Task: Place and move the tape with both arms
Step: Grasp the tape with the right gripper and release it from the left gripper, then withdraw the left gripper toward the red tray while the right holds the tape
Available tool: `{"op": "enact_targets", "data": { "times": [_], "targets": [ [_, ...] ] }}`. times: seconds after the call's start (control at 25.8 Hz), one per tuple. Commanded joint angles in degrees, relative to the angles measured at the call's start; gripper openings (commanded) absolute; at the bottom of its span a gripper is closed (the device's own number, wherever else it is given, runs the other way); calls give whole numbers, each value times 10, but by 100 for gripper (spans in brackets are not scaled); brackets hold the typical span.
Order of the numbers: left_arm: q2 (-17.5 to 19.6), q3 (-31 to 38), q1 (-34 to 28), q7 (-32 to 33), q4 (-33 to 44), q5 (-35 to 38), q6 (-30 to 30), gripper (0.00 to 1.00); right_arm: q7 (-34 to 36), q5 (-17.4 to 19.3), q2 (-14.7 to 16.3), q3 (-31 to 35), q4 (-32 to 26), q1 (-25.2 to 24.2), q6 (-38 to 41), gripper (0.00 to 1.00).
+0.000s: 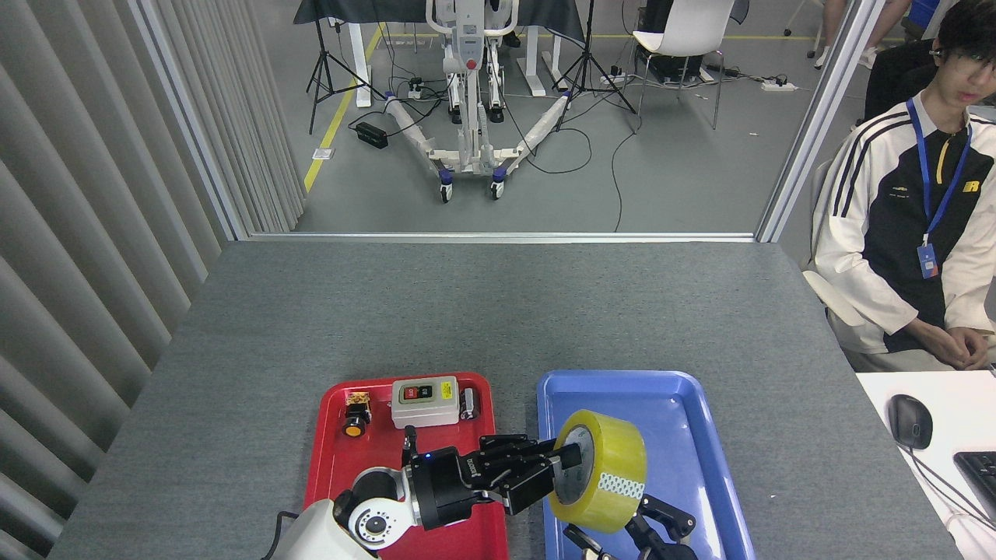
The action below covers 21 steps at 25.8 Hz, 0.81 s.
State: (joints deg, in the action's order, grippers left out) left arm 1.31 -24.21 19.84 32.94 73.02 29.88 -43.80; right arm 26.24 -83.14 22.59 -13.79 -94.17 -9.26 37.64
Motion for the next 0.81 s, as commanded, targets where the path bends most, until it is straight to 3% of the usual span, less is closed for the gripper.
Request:
{"op": "enact_targets", "data": {
  "times": [0.0,0.04,0.16,0.23,0.31,0.43,0.58,0.66,0.78],
  "targets": [
    [-1,6,-1,-20,0,-4,-12,88,0,0,-1,0,1,-1,-3,0],
    [1,9,-1,-30,1,-6,-12,100,0,0,-2,0,1,-1,-3,0],
    [3,28,-1,-38,13,-8,-12,100,0,1,-2,1,0,-3,-4,0],
    [4,76,-1,-44,11,-33,-12,100,1,1,-1,3,0,-3,-4,0],
    [9,100,-3,-66,9,-76,48,100,1,1,1,4,0,-4,-4,0],
    [19,133,-38,-140,22,-93,146,100,-3,10,3,20,0,-5,-13,0],
    [58,196,-111,-267,89,-88,141,100,-49,30,12,51,0,-8,-24,0],
    [69,226,-133,-351,107,-40,146,100,-88,34,25,71,0,-4,-37,0],
    [79,246,-143,-427,122,194,209,100,-201,96,46,76,2,13,-68,0]
  ]
}}
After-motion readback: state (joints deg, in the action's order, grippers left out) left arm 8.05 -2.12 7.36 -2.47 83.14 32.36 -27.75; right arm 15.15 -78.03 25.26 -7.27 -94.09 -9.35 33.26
